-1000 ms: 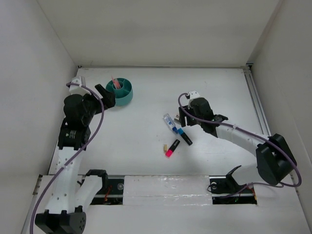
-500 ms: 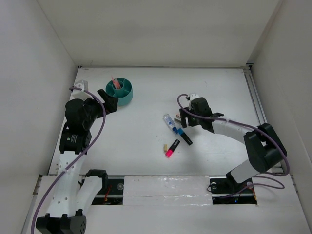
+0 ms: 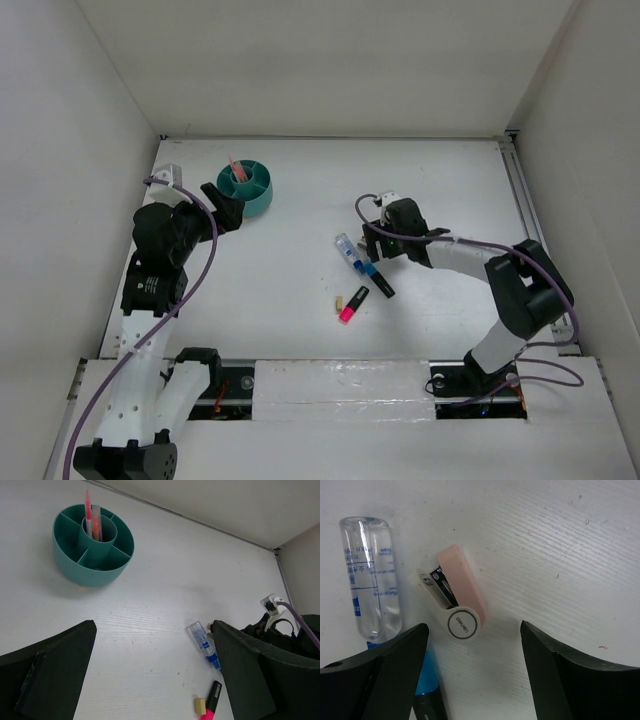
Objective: Sort the stationery into containers
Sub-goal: Pick up the stapler from the center of the board.
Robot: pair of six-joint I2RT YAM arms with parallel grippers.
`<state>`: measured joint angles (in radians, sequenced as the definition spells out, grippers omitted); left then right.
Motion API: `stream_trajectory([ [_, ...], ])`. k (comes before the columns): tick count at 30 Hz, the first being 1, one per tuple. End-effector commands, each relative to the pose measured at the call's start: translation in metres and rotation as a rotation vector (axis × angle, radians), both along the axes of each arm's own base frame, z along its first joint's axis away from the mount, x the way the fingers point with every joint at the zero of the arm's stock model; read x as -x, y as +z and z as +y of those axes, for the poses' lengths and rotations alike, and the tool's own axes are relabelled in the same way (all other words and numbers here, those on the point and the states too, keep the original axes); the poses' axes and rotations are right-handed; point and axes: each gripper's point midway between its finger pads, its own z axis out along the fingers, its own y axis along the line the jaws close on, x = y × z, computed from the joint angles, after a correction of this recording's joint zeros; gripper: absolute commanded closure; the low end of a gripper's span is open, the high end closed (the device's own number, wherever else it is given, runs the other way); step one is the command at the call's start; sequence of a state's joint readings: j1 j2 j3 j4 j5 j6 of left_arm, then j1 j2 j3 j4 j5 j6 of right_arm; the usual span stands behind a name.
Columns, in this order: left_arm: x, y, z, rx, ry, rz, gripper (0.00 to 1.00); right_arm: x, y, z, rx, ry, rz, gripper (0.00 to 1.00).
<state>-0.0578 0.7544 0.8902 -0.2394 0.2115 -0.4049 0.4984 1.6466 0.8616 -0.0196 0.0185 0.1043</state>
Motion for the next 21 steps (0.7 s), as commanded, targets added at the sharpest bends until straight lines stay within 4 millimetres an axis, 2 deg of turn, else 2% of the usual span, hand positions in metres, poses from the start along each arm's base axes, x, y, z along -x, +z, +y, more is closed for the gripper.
stream_trajectory([
  [1,0.0,0.01,-0.004,0.007,-0.025,-0.053,0.0,-0.027,0.026,0.01,-0.054,0.017,-0.101,0.2],
  [5,0.0,0.013,-0.004,0.007,-0.025,-0.062,0.0,-0.027,0.017,0.012,-0.056,0.057,-0.079,0.2],
  [6,0.0,0.013,-0.006,0.009,-0.034,-0.062,0.0,-0.03,0.023,0.017,-0.069,0.083,-0.095,0.2],
  [8,0.0,0.013,-0.006,0.009,-0.034,-0.062,0.0,-0.031,0.017,0.019,-0.051,0.117,-0.089,0.2],
  [9,0.0,0.013,-0.006,0.009,-0.034,-0.062,0.0,-0.03,0.021,0.026,-0.073,0.157,-0.093,0.2],
  [13,0.001,0.009,-0.007,0.011,-0.043,-0.053,0.0,-0.031,0.016,0.029,-0.083,0.18,-0.07,0.2],
  [21,-0.002,0.005,-0.011,0.016,-0.065,-0.042,0.0,-0.03,0.005,0.026,-0.065,0.163,-0.026,0.31],
])
